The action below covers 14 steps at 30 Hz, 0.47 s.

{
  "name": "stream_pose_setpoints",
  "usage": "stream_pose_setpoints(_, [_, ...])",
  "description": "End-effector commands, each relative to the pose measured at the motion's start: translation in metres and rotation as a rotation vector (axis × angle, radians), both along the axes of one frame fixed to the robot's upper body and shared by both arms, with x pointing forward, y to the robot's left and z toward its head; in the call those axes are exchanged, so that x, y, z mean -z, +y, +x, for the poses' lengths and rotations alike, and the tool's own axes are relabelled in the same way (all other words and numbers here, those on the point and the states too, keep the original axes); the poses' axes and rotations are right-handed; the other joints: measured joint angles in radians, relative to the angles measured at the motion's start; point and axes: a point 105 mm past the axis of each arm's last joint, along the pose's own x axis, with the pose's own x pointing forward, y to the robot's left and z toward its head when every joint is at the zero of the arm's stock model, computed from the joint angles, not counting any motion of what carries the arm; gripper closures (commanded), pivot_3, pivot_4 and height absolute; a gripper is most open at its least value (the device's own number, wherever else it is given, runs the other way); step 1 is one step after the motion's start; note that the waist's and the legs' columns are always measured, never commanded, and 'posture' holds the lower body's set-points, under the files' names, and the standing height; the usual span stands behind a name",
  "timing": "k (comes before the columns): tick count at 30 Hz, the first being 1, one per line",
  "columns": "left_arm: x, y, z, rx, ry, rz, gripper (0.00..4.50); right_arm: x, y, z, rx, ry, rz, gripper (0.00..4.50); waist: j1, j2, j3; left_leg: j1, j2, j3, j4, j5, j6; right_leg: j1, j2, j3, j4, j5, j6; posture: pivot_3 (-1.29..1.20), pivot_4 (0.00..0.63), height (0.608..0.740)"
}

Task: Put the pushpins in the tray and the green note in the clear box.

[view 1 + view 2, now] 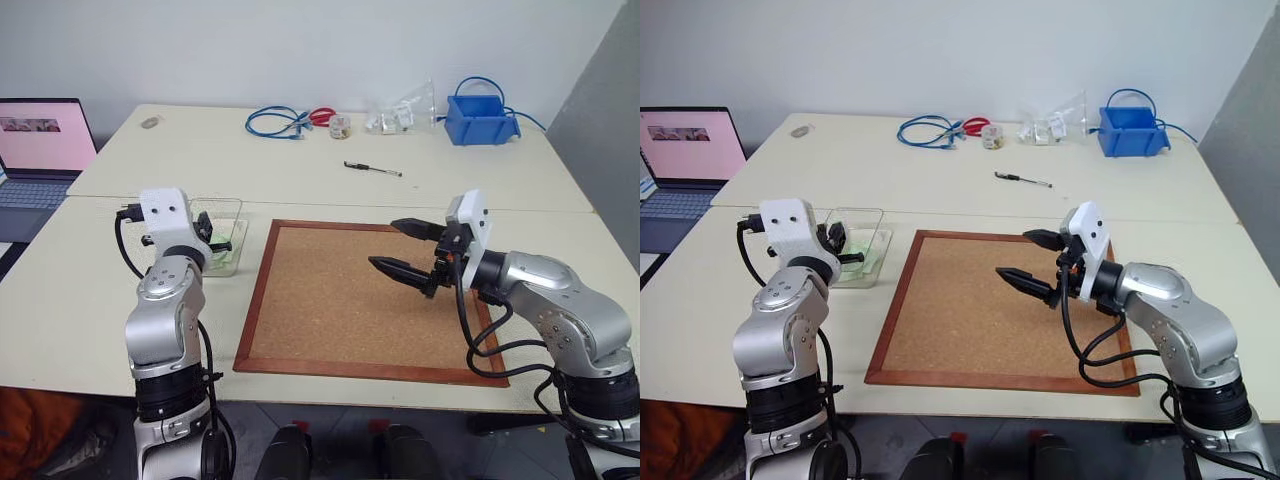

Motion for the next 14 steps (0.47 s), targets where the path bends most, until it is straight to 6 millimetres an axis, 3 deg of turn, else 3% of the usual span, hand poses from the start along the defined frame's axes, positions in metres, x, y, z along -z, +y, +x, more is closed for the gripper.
stream_pose_setpoints(1, [-0.013, 0.005, -0.001, -0.005, -0.048, 0.017, 2.3, -0.009, -0.002, -0.003, -0.002, -0.06, 0.008, 0.08, -0.001, 0.0, 0.0, 0.0, 0.0, 0.0, 0.0, 0.0, 0.0, 0.0, 0.0, 0.0, 0.0, 0.0, 0.0, 0.0, 0.15, 0.74])
stream_pose_setpoints(5, [-0.018, 0.001, -0.005, 0.031, -0.061, 0.025, 1.34, -0.004, -0.005, -0.001, 0.037, -0.061, 0.007, 0.08, -0.002, 0.0, 0.0, 0.0, 0.0, 0.0, 0.0, 0.0, 0.0, 0.0, 0.0, 0.0, 0.0, 0.0, 0.0, 0.0, 0.15, 0.74])
stream_pose_setpoints(8, [-0.024, -0.015, -0.011, 0.11, -0.075, 0.062, 0.74, 0.004, -0.016, 0.006, 0.159, -0.065, 0.0, 0.08, -0.002, 0.0, 0.0, 0.0, 0.0, 0.0, 0.0, 0.0, 0.0, 0.0, 0.0, 0.0, 0.0, 0.0, 0.0, 0.0, 0.15, 0.74])
stream_pose_setpoints(14, [-0.017, -0.059, -0.039, 0.321, -0.089, 0.078, 0.74, 0.027, -0.038, 0.015, 0.468, -0.065, -0.004, 0.08, -0.002, 0.0, 0.0, 0.0, 0.001, 0.001, 0.0, 0.0, -0.001, 0.0, 0.0, 0.001, 0.0, 0.0, 0.0, 0.0, 0.15, 0.74])
